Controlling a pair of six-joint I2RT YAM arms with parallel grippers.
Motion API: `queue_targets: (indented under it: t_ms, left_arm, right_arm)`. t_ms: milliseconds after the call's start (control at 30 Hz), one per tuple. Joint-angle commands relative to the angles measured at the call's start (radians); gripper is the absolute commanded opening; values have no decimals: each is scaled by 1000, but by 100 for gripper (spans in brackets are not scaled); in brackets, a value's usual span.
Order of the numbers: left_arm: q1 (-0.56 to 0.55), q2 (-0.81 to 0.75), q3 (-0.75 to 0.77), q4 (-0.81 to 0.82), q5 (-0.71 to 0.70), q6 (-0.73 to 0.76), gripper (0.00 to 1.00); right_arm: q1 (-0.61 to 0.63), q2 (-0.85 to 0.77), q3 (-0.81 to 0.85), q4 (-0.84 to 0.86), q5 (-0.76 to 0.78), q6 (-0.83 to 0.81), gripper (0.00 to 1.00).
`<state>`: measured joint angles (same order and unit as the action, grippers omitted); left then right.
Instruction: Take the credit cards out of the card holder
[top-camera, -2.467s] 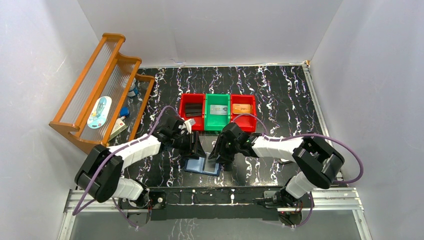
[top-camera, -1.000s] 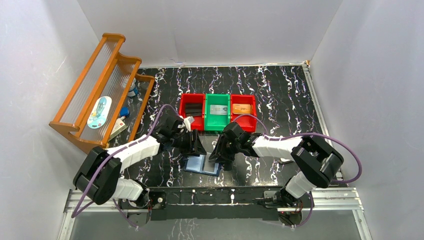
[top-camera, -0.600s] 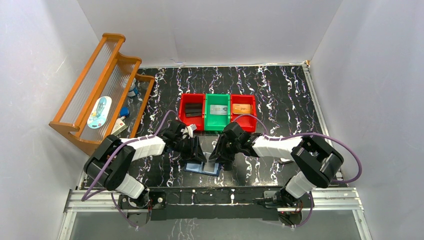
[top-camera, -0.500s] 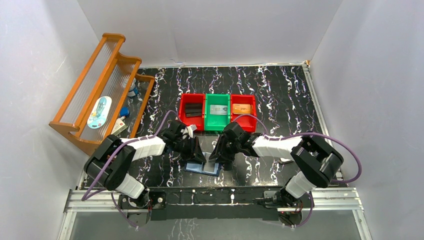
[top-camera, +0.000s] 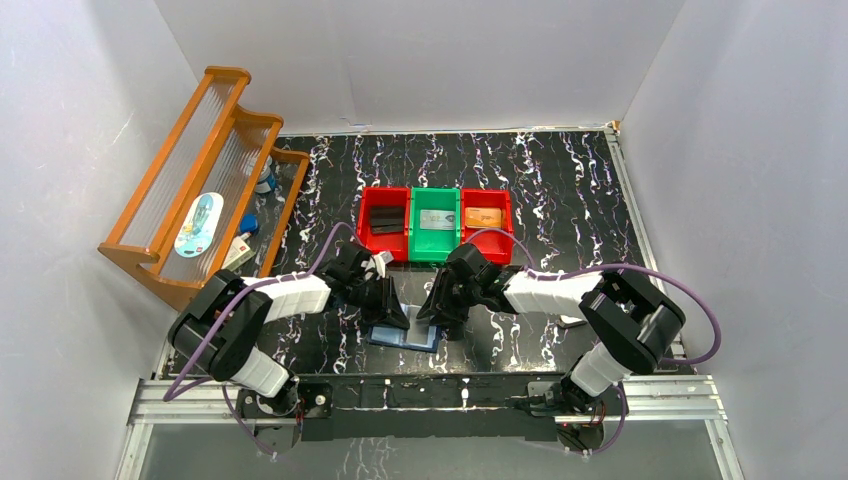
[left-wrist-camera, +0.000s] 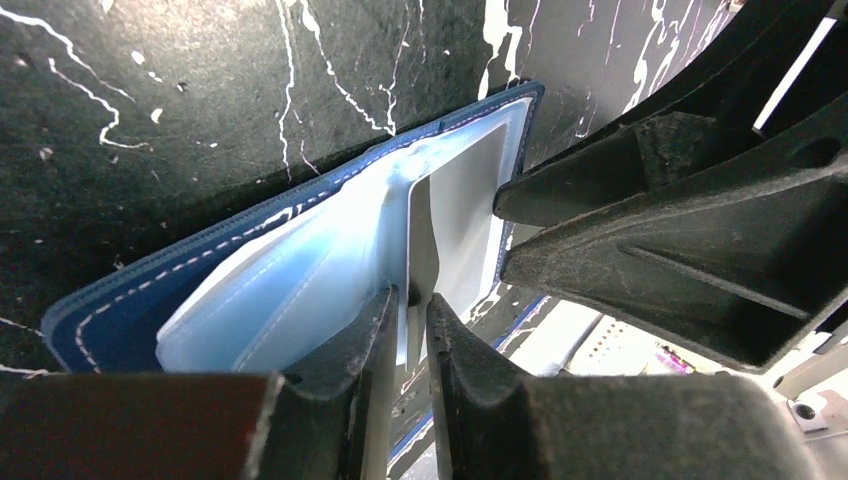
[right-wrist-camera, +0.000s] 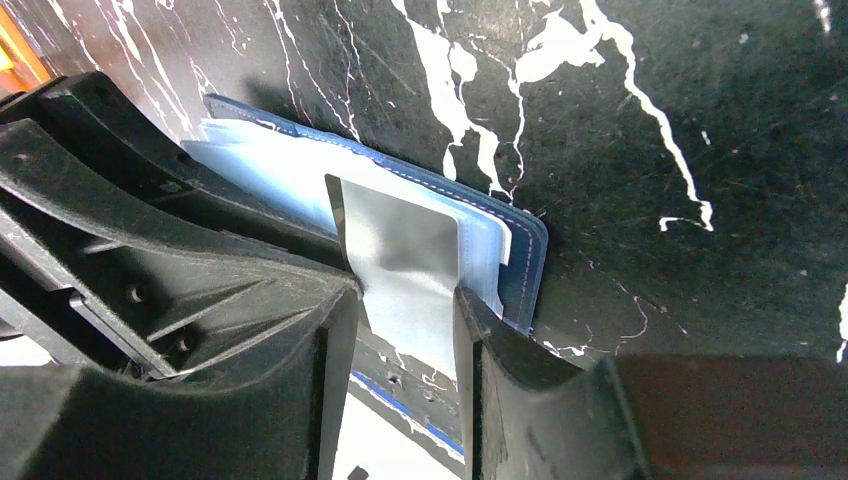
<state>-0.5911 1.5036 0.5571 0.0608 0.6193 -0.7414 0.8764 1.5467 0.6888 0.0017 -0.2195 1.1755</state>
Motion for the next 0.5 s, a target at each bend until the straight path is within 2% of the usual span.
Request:
queue_targets:
  t_ms: [0, 200, 233, 300, 467]
  left_arm:
    - [-5, -28, -20, 36, 43, -29, 15]
    - [-5, -37, -30, 71, 54, -49, 10]
    - [-4, -41, -34, 88, 61, -63, 4]
    - [-4, -54, -38, 86, 60, -63, 0]
    - [-5, -83, -26, 26, 36, -32, 0]
  right_arm:
    - [-1, 16, -19, 1, 6, -4, 49]
    - [-1, 15, -19, 1, 5, -7, 49]
    - [-3, 16, -20, 1, 5, -8, 49]
    - [-4, 16, -19, -9, 12, -9, 49]
    - [-10, 3, -27, -26, 32, -8, 49]
